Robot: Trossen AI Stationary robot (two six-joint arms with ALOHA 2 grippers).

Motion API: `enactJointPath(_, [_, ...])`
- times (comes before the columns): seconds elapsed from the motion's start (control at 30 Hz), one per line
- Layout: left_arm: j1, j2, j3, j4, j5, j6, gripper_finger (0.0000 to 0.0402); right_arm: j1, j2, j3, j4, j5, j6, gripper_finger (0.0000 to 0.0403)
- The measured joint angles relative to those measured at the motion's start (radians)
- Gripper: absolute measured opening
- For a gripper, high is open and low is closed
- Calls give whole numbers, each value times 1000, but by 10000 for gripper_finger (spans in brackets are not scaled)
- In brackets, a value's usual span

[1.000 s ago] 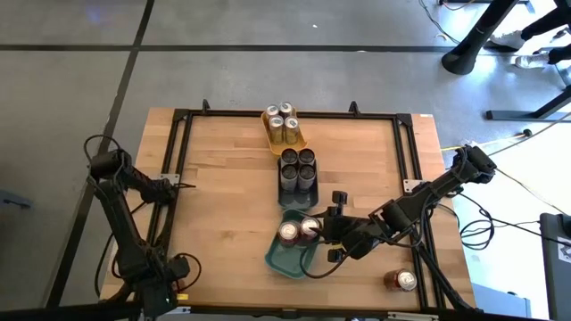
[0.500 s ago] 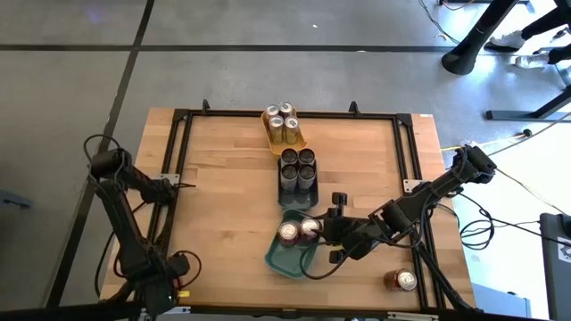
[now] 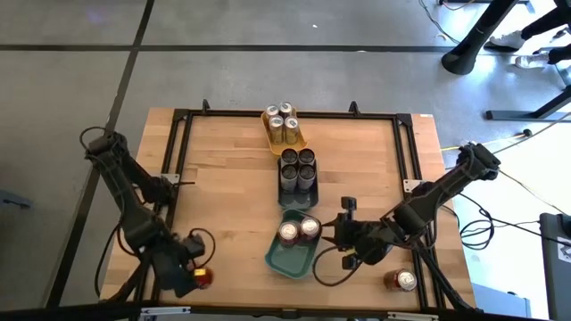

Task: Sort soda cans
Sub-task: Put the left red soda can into the green bin

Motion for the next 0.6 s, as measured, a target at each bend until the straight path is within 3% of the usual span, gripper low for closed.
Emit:
enactJointPath(0.13, [73, -13, 56, 1, -166, 191, 299, 2, 44, 0, 75, 6, -36, 143])
enactJointPath(0.27, [160, -13, 105, 3, -238, 394, 299, -11, 78, 0, 187, 25, -149, 130])
enactJointPath(0.47, [264, -13, 121, 88, -316, 669, 299, -41, 88, 0, 372, -38, -289, 60])
enactJointPath(0.6, [310, -13, 121, 189, -356, 860, 299, -41, 96, -1, 466, -21, -362, 9])
